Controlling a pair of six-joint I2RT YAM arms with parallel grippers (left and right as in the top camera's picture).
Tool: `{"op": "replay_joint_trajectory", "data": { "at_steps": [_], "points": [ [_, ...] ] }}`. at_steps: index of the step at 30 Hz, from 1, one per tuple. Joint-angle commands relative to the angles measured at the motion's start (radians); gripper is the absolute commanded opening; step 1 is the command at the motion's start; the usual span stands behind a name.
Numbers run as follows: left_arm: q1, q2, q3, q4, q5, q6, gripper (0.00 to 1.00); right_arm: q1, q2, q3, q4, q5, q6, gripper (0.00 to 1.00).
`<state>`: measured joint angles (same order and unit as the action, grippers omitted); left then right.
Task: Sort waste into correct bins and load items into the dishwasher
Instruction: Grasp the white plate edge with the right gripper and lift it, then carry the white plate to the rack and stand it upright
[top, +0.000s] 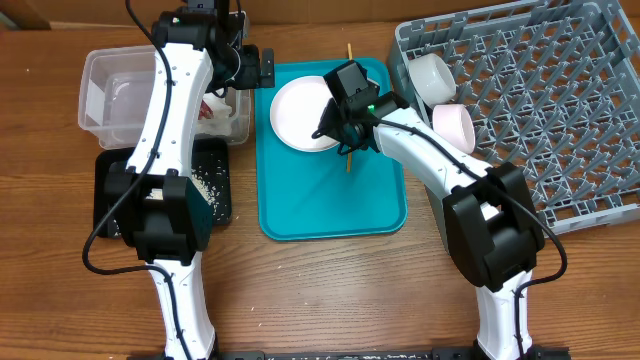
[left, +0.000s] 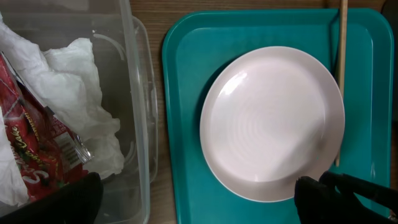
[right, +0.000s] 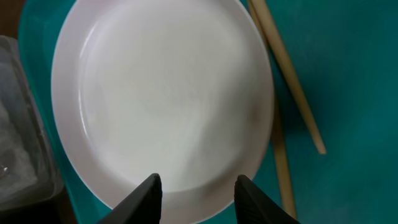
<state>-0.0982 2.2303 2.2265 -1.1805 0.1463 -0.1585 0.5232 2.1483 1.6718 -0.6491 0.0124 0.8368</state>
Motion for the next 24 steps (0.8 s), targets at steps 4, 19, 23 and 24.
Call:
{"op": "replay_joint_trajectory", "data": {
  "at_steps": [4,19,23,24],
  "points": [
    [-0.007,-0.011,0.022,0.004,0.011,-0.006,1.0,-0.001,0.038,0.018,-0.039,0.047,0.058,0.34],
    [-0.007,-0.011,0.022,0.004,0.011,-0.006,1.0,0.005,0.096,0.018,-0.043,0.04,0.08,0.04],
    [-0.008,-0.011,0.022,0.003,0.011,-0.006,1.0,-0.029,0.05,0.032,-0.042,0.039,0.003,0.04],
    [-0.008,-0.011,0.022,0.004,0.011,-0.006,1.0,-0.042,0.026,0.04,-0.043,0.039,-0.037,0.04]
  ]
}}
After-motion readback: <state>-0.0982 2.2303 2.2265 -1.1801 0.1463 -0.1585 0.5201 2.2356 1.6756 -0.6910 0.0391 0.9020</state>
